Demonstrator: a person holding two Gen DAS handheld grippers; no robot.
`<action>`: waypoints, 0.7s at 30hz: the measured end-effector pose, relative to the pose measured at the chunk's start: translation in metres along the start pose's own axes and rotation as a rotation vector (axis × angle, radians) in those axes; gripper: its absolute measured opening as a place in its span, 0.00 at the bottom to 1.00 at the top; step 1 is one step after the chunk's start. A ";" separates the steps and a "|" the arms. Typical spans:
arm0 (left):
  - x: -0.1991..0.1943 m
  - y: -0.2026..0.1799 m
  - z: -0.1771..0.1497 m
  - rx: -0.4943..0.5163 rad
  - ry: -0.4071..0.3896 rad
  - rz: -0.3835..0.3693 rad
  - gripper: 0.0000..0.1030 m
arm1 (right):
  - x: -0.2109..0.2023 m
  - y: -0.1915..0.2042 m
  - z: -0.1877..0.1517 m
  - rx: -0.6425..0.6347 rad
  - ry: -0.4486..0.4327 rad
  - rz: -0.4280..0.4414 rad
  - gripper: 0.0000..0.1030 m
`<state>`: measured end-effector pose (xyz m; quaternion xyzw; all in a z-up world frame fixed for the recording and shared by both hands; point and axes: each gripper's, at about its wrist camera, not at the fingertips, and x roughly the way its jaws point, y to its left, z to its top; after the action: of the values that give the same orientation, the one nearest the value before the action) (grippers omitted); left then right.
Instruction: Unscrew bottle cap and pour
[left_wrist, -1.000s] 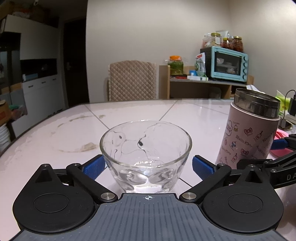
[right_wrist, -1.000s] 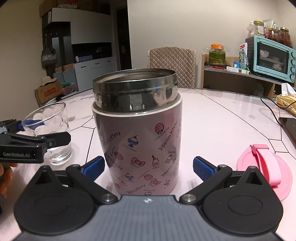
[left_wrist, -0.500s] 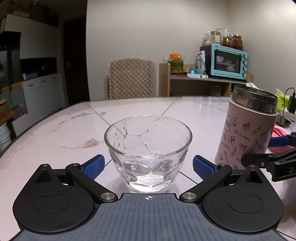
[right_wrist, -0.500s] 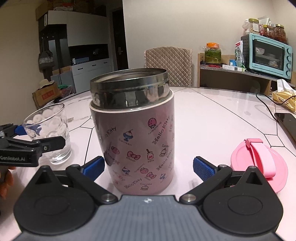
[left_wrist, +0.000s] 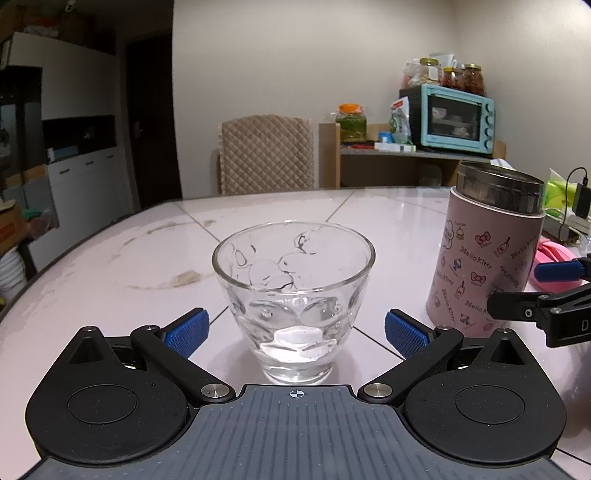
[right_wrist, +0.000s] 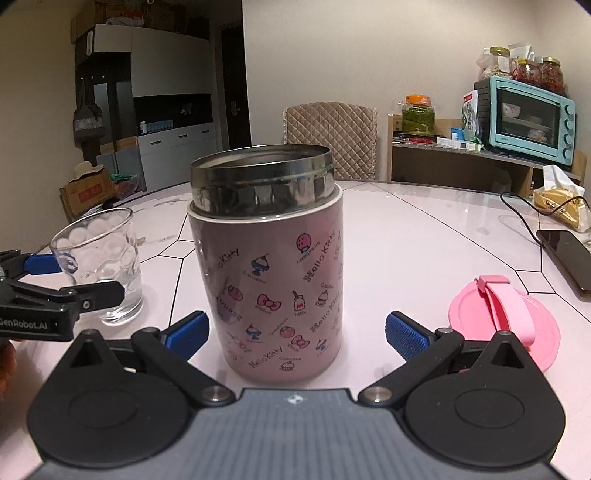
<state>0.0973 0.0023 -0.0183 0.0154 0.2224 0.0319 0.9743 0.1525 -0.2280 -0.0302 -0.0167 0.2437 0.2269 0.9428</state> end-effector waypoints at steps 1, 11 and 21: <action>-0.001 0.000 0.000 -0.001 0.001 0.001 1.00 | -0.001 -0.001 0.000 0.005 -0.001 -0.002 1.00; -0.016 -0.004 -0.008 0.006 0.005 0.014 1.00 | -0.014 0.002 -0.007 0.019 -0.013 -0.002 1.00; -0.037 -0.010 -0.011 0.009 -0.009 0.015 1.00 | -0.043 0.007 -0.012 0.026 -0.026 -0.016 1.00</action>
<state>0.0596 -0.0096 -0.0124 0.0216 0.2182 0.0383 0.9749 0.1103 -0.2411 -0.0197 -0.0035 0.2341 0.2164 0.9478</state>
